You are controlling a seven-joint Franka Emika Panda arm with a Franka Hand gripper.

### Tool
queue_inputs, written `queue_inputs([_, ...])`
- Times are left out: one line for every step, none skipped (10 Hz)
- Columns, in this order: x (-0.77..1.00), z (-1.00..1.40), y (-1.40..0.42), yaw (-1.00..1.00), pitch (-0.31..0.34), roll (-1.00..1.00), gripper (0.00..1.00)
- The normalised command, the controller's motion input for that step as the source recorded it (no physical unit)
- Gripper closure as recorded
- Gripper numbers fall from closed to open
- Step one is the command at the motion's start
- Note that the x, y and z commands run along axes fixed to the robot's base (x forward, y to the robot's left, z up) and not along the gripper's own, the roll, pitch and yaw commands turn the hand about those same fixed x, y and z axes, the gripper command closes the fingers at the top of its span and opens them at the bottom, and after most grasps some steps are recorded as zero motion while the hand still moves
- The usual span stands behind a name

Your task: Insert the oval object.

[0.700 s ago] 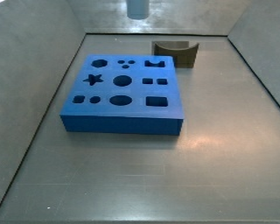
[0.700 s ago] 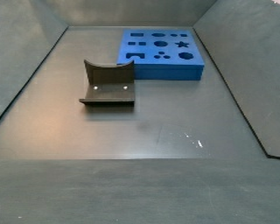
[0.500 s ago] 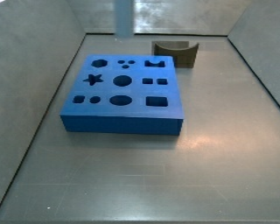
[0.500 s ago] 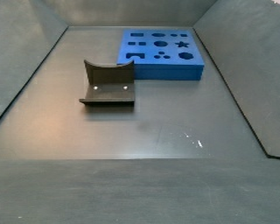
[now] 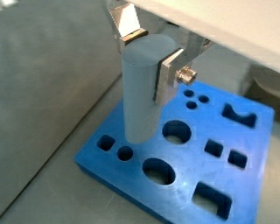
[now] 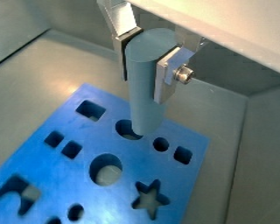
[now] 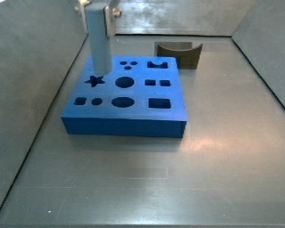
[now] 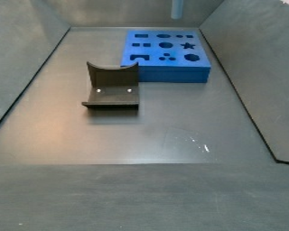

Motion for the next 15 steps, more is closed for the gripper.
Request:
queue_inputs([0.0, 0.0, -0.23, -0.91, 0.0, 0.06, 1.0])
queue_inputs([0.0, 0.0, -0.19, -0.91, 0.0, 0.1, 1.0])
queue_inputs([0.05, -0.01, -0.18, -0.87, 0.0, 0.11, 1.0])
queue_inputs([0.1, -0.01, -0.17, -0.82, 0.0, 0.11, 1.0])
queue_inputs([0.01, -0.11, -0.09, -0.89, 0.0, 0.13, 1.0])
queue_inputs([0.0, -0.18, -0.05, -0.91, 0.0, 0.15, 1.0])
queue_inputs([0.3, -0.22, -0.08, -0.7, 0.0, 0.14, 1.0])
queue_inputs([0.46, -0.24, -0.08, -0.59, 0.01, 0.04, 1.0])
queue_inputs([0.42, -0.23, -0.01, -0.67, 0.006, 0.0, 1.0])
queue_inputs([0.13, -0.21, 0.0, -0.96, 0.0, -0.03, 1.0])
queue_inputs([0.05, -0.21, 0.0, -1.0, 0.0, -0.03, 1.0])
queue_inputs([0.05, -0.21, 0.0, -1.0, 0.0, -0.03, 1.0])
queue_inputs([0.05, -0.21, 0.0, -1.0, 0.0, -0.03, 1.0])
queue_inputs([0.05, -0.21, 0.0, -1.0, 0.0, -0.03, 1.0])
queue_inputs([0.02, -0.33, 0.0, -1.0, 0.0, 0.0, 1.0])
